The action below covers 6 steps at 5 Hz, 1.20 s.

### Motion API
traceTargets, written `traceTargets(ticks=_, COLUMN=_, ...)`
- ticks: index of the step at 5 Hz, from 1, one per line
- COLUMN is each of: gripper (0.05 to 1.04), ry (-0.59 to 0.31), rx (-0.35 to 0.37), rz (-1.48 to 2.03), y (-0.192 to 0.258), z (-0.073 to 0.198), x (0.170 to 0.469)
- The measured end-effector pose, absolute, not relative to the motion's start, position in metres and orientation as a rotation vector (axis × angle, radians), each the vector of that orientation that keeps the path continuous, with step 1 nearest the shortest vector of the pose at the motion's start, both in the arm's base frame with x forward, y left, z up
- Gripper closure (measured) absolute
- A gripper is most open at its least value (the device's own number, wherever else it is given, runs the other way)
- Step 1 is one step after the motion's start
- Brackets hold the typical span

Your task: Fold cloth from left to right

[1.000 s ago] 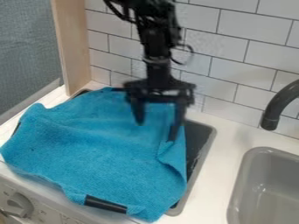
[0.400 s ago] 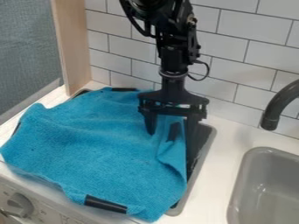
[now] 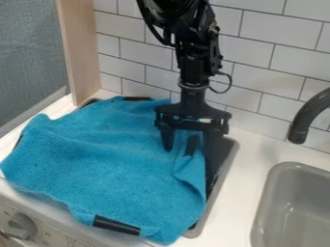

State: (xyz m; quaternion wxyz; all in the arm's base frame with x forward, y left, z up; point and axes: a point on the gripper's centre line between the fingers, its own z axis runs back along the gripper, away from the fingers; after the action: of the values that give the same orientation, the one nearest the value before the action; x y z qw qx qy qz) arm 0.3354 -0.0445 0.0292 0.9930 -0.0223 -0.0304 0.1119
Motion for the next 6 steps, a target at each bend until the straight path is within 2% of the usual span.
traceTargets(ticks=2, gripper=0.748, ry=-0.068, rx=-0.032, rz=0.228, y=-0.043, z=0.030, x=0.337)
traceTargets(ticks=3, gripper=0.933, ry=-0.070, rx=-0.033, rz=0.238, y=-0.043, z=0.030, x=0.337)
traceTargets(ticks=4, gripper=1.007, ry=-0.066, rx=-0.042, rz=0.229, y=-0.045, z=0.030, x=0.336)
traceTargets(ticks=5, gripper=1.015, ry=-0.042, rx=-0.048, rz=0.211, y=-0.046, z=0.030, x=0.332)
traceTargets(ticks=6, gripper=1.015, ry=-0.046, rx=-0.073, rz=0.191, y=-0.046, z=0.044, x=0.330)
